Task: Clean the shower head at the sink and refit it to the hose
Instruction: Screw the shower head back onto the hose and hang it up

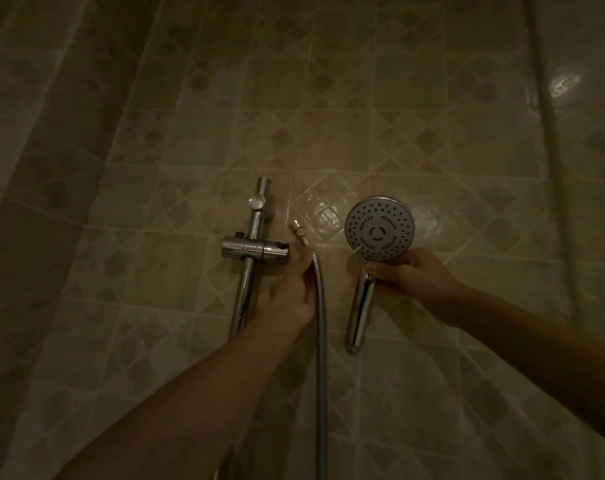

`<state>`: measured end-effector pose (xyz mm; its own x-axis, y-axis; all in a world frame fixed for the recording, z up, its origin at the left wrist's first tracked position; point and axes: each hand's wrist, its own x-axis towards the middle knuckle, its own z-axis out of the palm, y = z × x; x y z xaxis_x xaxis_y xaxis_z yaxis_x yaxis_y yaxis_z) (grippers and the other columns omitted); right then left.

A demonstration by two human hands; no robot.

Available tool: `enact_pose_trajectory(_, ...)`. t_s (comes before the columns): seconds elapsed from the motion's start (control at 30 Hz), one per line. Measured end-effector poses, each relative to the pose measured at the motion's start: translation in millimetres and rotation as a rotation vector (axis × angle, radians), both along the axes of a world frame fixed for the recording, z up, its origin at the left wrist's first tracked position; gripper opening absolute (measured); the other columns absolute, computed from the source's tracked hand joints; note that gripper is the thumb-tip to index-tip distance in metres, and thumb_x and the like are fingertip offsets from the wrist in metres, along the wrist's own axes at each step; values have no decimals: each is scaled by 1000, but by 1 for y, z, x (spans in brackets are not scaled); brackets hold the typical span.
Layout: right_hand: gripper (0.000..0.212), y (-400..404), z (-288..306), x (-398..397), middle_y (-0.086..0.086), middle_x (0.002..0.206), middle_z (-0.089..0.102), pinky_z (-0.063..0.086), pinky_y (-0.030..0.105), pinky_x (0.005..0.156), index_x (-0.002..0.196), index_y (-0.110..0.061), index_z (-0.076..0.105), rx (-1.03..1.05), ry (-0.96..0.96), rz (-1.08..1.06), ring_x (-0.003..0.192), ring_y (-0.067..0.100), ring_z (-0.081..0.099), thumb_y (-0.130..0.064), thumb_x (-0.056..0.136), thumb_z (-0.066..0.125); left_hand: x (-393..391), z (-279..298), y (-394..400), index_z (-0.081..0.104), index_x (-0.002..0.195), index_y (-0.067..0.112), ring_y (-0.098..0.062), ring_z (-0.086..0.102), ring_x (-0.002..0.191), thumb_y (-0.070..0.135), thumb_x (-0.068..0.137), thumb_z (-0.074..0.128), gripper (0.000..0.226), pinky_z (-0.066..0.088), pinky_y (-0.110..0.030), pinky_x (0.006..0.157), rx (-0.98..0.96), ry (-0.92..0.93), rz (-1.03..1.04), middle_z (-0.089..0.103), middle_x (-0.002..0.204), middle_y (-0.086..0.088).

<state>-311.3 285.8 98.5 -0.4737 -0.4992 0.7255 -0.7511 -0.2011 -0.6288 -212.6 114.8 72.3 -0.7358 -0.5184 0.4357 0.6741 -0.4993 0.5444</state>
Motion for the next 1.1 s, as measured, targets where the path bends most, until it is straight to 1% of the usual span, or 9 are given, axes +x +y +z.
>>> enact_pose_trajectory(0.13, 6, 1, -7, -2, 7, 92, 83, 65, 39, 82, 89, -13, 83, 6, -6, 0, 90, 25, 79, -12, 91, 77, -8, -2, 3, 60, 132, -3, -33, 65, 121, 11, 90, 71, 45, 49, -48, 107, -76, -7, -2, 66, 130, -20)
enact_pose_trajectory(0.3, 14, 9, -22, -3, 1, 85, 83, 63, 24, 65, 77, -17, 84, 34, -1, -27, 78, 14, 79, -10, 89, 79, -3, -27, -5, 66, 120, -3, -20, 71, 86, 10, 89, 71, 34, 62, -33, 83, -174, -47, -15, 72, 95, -11)
enact_pose_trajectory(0.43, 6, 10, -39, -2, 4, 89, 83, 66, 27, 73, 85, -14, 82, 20, -32, -19, 82, 14, 79, -11, 89, 79, 0, -61, -17, 67, 122, -2, -18, 70, 90, 16, 90, 70, 37, 61, -31, 86, -262, -80, 21, 71, 97, -10)
enact_pose_trajectory(0.57, 6, 7, -66, 1, 0, 88, 82, 64, 23, 74, 93, -11, 81, 35, -68, 12, 80, 9, 77, -15, 91, 77, 13, -111, -25, 69, 119, 0, -18, 68, 83, 22, 89, 71, 37, 58, -28, 75, -385, -163, 11, 70, 94, -10)
enact_pose_trajectory(0.73, 9, 0, -116, 8, 1, 92, 82, 64, 24, 74, 94, -12, 82, 70, -126, 31, 81, 9, 77, -18, 93, 75, 44, -180, -21, 82, 91, 12, -14, 71, 74, 39, 60, 86, 42, 61, -25, 72, -513, -330, 75, 74, 83, -7)
enact_pose_trajectory(0.83, 12, -3, -149, 15, -1, 86, 82, 59, 18, 59, 88, -17, 82, 65, -155, 57, 76, 10, 78, -18, 96, 72, 62, -224, -17, 83, 89, 15, -11, 71, 73, 42, 55, 85, 43, 59, -22, 68, -495, -407, 65, 77, 82, -3)
enact_pose_trajectory(0.93, 16, -5, -178, 20, 4, 85, 79, 58, 28, 63, 88, -15, 81, 40, -186, 72, 76, 23, 75, -16, 98, 69, 77, -262, -14, 84, 89, 21, -5, 70, 70, 42, 59, 83, 37, 56, -19, 61, -486, -466, 48, 77, 80, 5)
enact_pose_trajectory(1.03, 21, -6, -202, 20, 19, 79, 61, 48, 46, 71, 90, 3, 70, 18, -233, 151, 72, 33, 56, -15, 99, 65, 87, -298, -12, 83, 95, 18, -8, 67, 70, 41, 61, 83, 41, 57, -23, 63, -441, -518, 51, 74, 80, 1)
enact_pose_trajectory(1.1, 20, -7, -215, 24, 6, 70, 61, 53, 39, 67, 86, -2, 69, 17, -226, 194, 61, 24, 57, -17, 99, 65, 92, -315, -12, 82, 99, 15, -16, 66, 76, 38, 63, 83, 43, 59, -28, 67, -410, -543, 50, 73, 87, -7)
